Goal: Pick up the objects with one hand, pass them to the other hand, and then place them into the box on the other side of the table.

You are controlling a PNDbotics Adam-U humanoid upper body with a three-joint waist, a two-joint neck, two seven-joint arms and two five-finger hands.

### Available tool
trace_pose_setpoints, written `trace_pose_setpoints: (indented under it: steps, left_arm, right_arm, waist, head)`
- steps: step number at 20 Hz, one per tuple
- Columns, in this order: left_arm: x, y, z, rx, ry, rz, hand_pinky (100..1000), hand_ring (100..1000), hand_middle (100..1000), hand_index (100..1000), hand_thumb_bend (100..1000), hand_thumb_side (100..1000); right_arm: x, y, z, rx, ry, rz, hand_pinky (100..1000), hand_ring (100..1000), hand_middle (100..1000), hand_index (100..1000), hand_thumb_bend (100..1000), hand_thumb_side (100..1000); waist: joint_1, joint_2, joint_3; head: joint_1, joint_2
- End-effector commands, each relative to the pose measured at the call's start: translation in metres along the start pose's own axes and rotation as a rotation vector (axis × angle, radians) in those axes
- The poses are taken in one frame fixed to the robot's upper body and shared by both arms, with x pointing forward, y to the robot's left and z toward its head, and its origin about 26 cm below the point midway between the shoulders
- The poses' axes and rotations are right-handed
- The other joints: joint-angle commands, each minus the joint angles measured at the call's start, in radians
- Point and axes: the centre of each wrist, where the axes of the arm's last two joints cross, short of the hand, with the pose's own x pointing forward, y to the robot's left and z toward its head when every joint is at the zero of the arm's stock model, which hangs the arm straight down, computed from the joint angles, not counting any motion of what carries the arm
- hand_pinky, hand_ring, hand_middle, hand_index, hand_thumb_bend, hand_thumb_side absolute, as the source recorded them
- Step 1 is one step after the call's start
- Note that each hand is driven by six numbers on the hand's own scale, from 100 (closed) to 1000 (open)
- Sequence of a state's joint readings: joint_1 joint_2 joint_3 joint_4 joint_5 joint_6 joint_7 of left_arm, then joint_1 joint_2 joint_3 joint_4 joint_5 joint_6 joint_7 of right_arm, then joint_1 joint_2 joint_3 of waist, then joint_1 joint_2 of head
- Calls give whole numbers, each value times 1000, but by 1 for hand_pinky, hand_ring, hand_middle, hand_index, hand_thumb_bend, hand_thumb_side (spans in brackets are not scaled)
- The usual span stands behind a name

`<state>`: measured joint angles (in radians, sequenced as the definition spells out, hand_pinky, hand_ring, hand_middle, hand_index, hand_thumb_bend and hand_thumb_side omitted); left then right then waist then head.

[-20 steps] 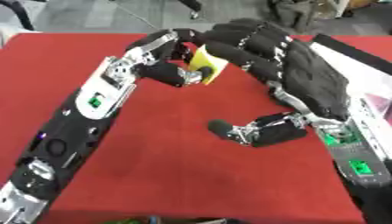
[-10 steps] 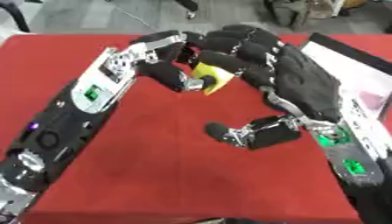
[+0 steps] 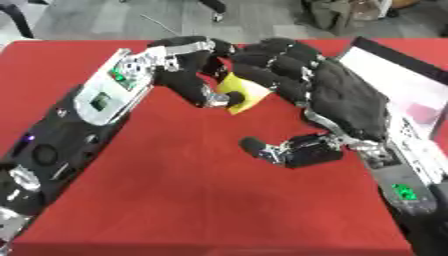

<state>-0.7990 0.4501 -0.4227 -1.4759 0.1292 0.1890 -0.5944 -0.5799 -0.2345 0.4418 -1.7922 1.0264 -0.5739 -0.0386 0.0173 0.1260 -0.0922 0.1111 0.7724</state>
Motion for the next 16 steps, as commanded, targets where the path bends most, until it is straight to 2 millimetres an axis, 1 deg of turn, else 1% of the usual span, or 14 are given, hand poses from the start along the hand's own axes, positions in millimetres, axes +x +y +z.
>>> trace_pose_setpoints:
  steps: [1, 9, 16]
  left_arm:
    - [12, 7, 5, -3, -16, -28, 660, 456, 420, 520, 100, 100]
    - [21, 3, 3, -30, -38, -15, 661, 457, 421, 521, 100, 100]
    - [24, 4, 1, -45, -33, -23, 680, 457, 421, 521, 100, 100]
  right_arm:
    - [-6, -2, 2, 28, 20, 22, 884, 878, 863, 970, 309, 482]
    - [-12, 7, 4, 87, 46, 13, 886, 879, 864, 963, 299, 468]
    - [-16, 11, 3, 116, 60, 58, 892, 893, 882, 958, 284, 450]
  waist:
    - [1, -16, -1]
    - [3, -17, -1]
    - [4, -16, 5]
  head:
    - [-5, -2]
    - [-8, -2]
    - [-10, -2]
